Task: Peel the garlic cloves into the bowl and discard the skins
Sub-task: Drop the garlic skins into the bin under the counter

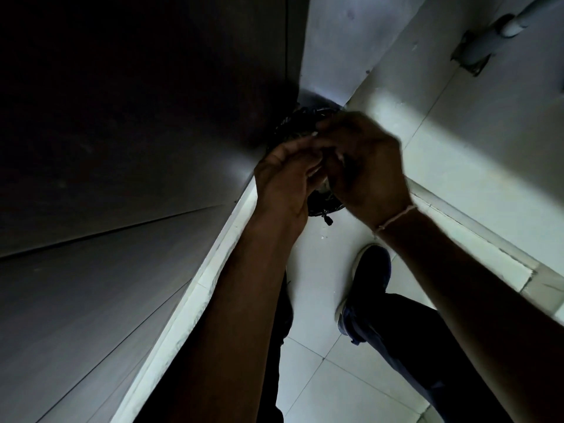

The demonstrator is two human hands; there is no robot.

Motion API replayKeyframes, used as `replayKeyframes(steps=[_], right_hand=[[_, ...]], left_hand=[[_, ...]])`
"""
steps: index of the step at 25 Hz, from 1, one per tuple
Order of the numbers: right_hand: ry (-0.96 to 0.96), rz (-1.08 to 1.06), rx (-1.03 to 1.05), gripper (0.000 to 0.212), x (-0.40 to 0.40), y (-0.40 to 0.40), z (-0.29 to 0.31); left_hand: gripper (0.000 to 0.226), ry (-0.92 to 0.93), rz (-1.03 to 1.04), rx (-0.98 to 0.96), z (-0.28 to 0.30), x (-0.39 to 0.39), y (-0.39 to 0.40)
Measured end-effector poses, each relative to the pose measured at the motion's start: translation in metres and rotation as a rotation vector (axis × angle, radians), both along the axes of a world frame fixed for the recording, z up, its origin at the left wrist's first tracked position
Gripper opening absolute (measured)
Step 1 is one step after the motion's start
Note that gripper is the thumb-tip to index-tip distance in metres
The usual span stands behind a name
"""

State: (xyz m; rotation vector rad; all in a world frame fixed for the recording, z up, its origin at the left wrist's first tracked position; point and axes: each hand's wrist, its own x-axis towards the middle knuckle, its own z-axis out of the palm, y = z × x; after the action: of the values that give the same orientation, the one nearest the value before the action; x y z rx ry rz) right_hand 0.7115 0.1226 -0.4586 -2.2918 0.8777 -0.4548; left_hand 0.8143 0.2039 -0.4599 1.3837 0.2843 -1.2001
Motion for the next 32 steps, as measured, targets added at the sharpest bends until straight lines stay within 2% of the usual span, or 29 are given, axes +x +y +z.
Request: replayKeyframes(steps=[3,7,10,13,17,20,21,23,25,26,32], right_hand=[[0.194,-0.105,0.084,0.019,-0.009,0.009,0.01],[0.065,-0.277,0.174,0.015,-0.023,0.015,0.064],[0.184,-0.287,0.124,0.03,-0.029,0.031,0.111],[0.134,-0.325,0.199,0.02,-0.033,0.037,0.183],[0.015,-0.307,0.286,0.028,-0.043,0.041,0.292],[0.008,-0.39,0.206,0.042,-0.053,0.046,0.37],[-0.011,-0.411,0.149,0.042,-0.062,0.048,0.393],[-0.06,-0.455,0.07,0.031,-0.083,0.054,0.43],[-0.077,-0.496,0.07,0.011,-0.109,0.061,0.46],[-0.084,-0.517,0.066,0.012,-0.12,0.064,0.473],[-0.166,-0.713,-0.113,0.015,-0.201,0.104,0.542]], left_hand=[[0.024,-0.101,-0.068,0.007,0.022,-0.008,0.004],[0.017,-0.253,-0.06,0.085,0.063,-0.026,0.021],[0.012,-0.332,-0.064,0.152,0.116,-0.034,0.028],[0.018,-0.402,-0.116,0.171,0.189,-0.036,0.032],[0.025,-0.504,-0.255,0.127,0.287,-0.038,0.038],[0.018,-0.595,-0.329,0.115,0.361,-0.04,0.037],[0.026,-0.628,-0.381,0.107,0.383,-0.043,0.036],[0.032,-0.689,-0.499,0.061,0.422,-0.048,0.033],[0.011,-0.72,-0.605,-0.017,0.454,-0.056,0.03],[0.004,-0.735,-0.663,-0.056,0.467,-0.061,0.028],[0.021,-0.941,-1.008,-0.341,0.541,-0.134,0.015]])
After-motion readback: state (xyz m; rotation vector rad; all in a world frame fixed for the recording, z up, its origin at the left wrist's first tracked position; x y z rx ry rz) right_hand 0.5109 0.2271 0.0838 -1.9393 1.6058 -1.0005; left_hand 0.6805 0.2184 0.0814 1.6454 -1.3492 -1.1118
